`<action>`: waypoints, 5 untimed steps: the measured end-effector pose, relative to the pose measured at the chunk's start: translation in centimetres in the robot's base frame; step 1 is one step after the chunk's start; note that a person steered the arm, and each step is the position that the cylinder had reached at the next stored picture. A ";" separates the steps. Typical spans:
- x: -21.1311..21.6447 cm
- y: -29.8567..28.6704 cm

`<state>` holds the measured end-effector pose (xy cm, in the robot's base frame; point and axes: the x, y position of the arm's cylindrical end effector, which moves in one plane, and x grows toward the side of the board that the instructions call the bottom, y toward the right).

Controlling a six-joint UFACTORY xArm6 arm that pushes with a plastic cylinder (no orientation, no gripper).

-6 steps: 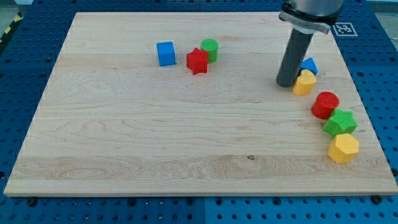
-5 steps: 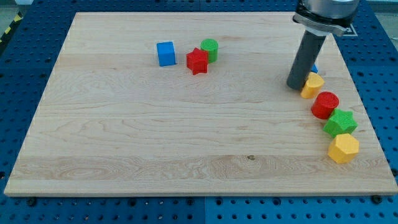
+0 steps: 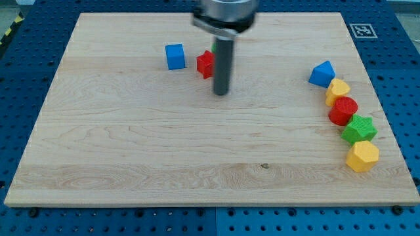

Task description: Slide the red star and green circle little bit up

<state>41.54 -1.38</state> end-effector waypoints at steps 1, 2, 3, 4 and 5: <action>-3.8 -5.6; -4.9 -4.8; -4.9 -2.4; -5.6 -0.5; -5.6 1.3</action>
